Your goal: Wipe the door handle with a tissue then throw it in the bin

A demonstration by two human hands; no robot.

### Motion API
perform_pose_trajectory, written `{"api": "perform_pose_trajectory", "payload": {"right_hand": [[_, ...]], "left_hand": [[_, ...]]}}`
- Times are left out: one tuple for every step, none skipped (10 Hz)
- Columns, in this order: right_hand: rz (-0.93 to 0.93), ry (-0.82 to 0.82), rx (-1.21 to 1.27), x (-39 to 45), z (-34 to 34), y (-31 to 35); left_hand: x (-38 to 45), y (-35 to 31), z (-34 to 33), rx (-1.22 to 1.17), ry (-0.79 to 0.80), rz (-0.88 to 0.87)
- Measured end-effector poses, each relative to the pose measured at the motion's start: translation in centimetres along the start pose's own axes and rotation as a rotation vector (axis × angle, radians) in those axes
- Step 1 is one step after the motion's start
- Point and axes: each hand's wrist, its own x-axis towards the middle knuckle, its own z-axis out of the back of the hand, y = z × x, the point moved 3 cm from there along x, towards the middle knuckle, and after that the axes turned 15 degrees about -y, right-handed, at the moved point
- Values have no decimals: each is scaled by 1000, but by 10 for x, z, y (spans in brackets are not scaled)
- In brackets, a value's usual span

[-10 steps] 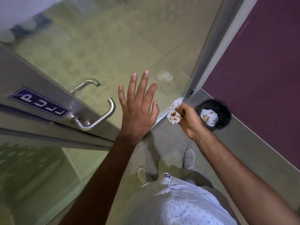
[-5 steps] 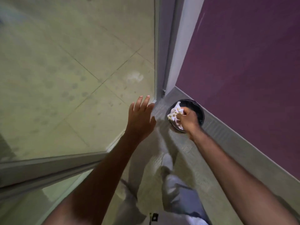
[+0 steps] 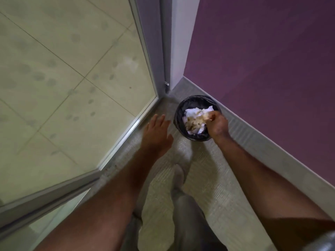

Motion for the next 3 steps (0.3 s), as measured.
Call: {"api": "perform_pose_trajectory", "payload": {"right_hand": [[-24, 36, -28, 10, -17, -19], [-21, 51, -40, 7, -18, -23], [-1, 96, -21, -7, -18, -23]], "left_hand": [[3, 6, -23, 2, 43, 4], [-1, 8, -28, 4, 42, 18], [-9, 10, -24, -12, 7, 49]]}}
